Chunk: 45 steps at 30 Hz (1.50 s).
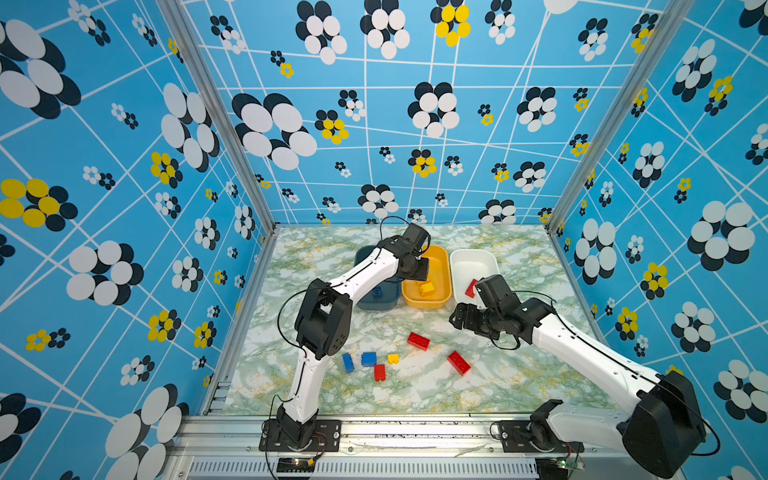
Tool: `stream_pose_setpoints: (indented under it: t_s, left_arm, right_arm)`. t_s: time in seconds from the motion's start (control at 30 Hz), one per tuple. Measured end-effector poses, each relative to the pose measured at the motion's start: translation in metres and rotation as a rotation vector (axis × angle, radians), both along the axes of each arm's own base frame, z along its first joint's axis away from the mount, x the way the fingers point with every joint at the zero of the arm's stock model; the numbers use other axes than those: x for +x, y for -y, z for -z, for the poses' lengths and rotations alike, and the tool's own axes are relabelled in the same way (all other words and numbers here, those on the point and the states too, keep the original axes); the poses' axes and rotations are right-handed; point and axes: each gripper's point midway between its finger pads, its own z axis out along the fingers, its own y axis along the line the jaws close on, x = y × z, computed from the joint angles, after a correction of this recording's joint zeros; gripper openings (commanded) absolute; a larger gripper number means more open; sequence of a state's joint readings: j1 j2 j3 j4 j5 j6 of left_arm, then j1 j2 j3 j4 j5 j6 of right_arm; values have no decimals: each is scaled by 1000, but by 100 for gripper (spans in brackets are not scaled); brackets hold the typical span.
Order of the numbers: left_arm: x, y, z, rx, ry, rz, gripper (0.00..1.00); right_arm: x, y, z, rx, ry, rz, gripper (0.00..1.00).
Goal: Sort the legos into containers by color
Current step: 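Release the yellow brick into the yellow tub with left gripper while right gripper lowers, then lower the right gripper onto the red 2x4 brick, grasp and lift it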
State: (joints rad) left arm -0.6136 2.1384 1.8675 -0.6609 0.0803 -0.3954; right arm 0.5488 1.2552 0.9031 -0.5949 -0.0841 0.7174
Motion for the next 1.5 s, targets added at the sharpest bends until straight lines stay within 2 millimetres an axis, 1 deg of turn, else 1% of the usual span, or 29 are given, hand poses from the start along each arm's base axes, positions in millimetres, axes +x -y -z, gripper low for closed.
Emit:
stream_pose_setpoints:
  t_s: [0.17,0.3,0.47,0.6,0.77,0.87,0.93,1.03,1.2,1.37,1.5]
  left_arm:
    - [0,1,-3,-3,0,1,67]
    - [0,1,-3,-3,0,3,70]
    - [0,1,-5,-8,6,3,71]
    - [-5,-1,-15,-23,16,6,72]
    - [-10,-3,-33,-54,42,3,73]
    - [-13,-6,-38,-67,49,-3,75]
    - [-16,-9,-37,-70,43,-10,76]
    - [-19,-12,-33,-72,32,-20,78]
    - [-27,-22,-25,-70,5,-46,81]
    - [-31,-28,-30,-88,6,-71,82]
    - [-31,-34,-34,-99,11,-90,83]
  right_arm:
    - [0,1,10,-30,-23,-21,86]
    - [-3,2,18,-56,-45,-43,85]
    - [-4,4,20,-76,-44,-75,85]
    - [-8,5,25,-98,-44,-115,85]
    - [-21,12,41,-142,-70,-189,85]
    - [-28,14,47,-159,-87,-234,84]
    - [-31,14,49,-163,-90,-259,84]
    - [-33,11,49,-166,-86,-292,84]
    - [-41,2,50,-178,-76,-368,84]
    - [-51,-6,59,-198,-97,-427,83]
    - [-57,-7,66,-223,-114,-466,83]
